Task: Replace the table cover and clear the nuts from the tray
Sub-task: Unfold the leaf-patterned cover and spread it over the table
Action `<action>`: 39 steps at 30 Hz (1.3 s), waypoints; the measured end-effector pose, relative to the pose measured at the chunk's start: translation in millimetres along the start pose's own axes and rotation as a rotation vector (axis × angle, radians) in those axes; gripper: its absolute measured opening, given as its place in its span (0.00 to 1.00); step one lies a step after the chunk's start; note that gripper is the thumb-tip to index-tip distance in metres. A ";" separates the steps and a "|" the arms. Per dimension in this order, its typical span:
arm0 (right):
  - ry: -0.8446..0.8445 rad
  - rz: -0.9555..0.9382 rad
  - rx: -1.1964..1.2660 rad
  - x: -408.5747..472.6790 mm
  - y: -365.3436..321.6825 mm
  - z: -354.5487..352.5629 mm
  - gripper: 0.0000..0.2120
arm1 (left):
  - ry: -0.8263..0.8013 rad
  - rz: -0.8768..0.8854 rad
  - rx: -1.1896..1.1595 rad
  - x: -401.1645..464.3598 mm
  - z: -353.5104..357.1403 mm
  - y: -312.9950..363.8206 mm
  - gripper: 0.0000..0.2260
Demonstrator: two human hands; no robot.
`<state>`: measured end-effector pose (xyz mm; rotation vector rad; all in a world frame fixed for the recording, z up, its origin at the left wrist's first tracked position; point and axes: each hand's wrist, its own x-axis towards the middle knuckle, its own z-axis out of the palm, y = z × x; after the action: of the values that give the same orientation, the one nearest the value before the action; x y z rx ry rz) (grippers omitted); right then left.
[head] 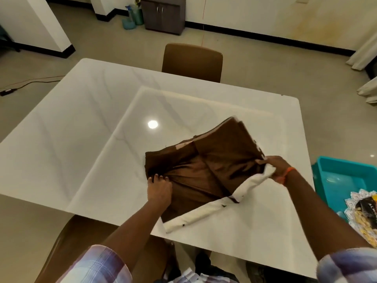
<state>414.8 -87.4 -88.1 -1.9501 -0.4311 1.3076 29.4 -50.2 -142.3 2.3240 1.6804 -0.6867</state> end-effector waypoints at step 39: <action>0.601 -0.169 -0.767 101.0 2.1 23.7 0.15 | 0.145 0.036 -0.318 60.5 -24.0 50.2 0.17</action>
<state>436.1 -16.0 -160.2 -2.7167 -0.8420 0.3992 97.5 -6.2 -155.5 2.2128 1.6596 -0.2261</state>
